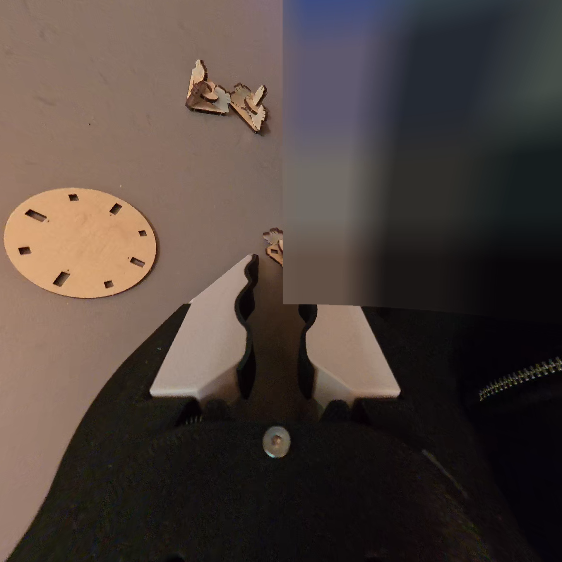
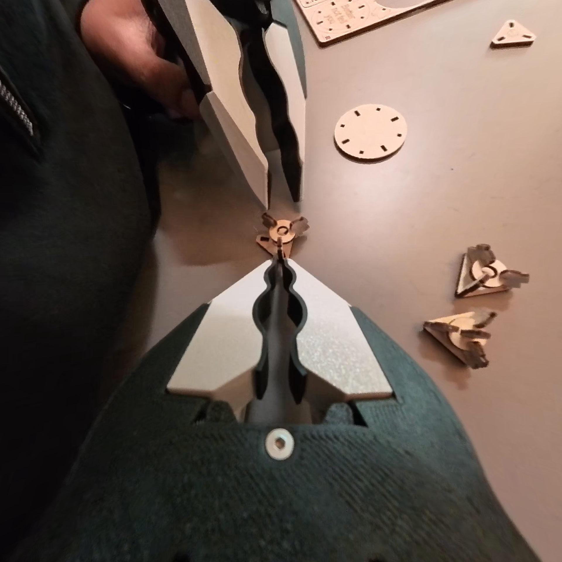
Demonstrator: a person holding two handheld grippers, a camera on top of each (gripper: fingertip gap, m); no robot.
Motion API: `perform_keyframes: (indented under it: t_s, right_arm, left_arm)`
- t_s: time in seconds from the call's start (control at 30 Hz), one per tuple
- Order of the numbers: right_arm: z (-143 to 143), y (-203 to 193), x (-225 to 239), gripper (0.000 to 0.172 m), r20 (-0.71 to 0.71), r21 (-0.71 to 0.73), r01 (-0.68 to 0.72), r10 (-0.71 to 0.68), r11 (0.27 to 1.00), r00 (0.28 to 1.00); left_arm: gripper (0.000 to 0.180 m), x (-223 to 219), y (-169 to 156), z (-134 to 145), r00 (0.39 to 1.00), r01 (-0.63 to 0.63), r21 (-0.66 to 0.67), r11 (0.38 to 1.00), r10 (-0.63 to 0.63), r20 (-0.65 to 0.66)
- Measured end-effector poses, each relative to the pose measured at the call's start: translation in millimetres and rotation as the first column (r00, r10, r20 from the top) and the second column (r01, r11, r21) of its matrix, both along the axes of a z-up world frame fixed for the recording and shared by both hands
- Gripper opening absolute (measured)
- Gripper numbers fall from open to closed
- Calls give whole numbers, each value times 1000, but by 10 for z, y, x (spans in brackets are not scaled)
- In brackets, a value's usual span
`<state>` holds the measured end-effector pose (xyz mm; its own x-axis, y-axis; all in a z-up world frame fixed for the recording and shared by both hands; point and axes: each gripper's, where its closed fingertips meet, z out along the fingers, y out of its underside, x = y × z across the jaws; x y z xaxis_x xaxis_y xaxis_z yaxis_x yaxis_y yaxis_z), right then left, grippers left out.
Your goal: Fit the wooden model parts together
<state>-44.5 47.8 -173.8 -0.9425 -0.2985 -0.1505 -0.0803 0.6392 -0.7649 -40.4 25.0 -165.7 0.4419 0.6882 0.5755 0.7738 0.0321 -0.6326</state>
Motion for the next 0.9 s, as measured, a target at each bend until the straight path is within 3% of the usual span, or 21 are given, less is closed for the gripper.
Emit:
perform_keyframes:
  t_s: [0.4, 0.9]
  right_arm:
    - [39, -38, 2, 0, -46, -41, -19, 17, 999, 999]
    - [79, -64, -17, 0, -66, -74, -125, 121, 989, 990]
  left_arm:
    - [13, 113, 182, 71, 994, 105, 13, 994, -105, -35]
    - [16, 175, 289, 110, 985, 168, 38, 985, -166, -54]
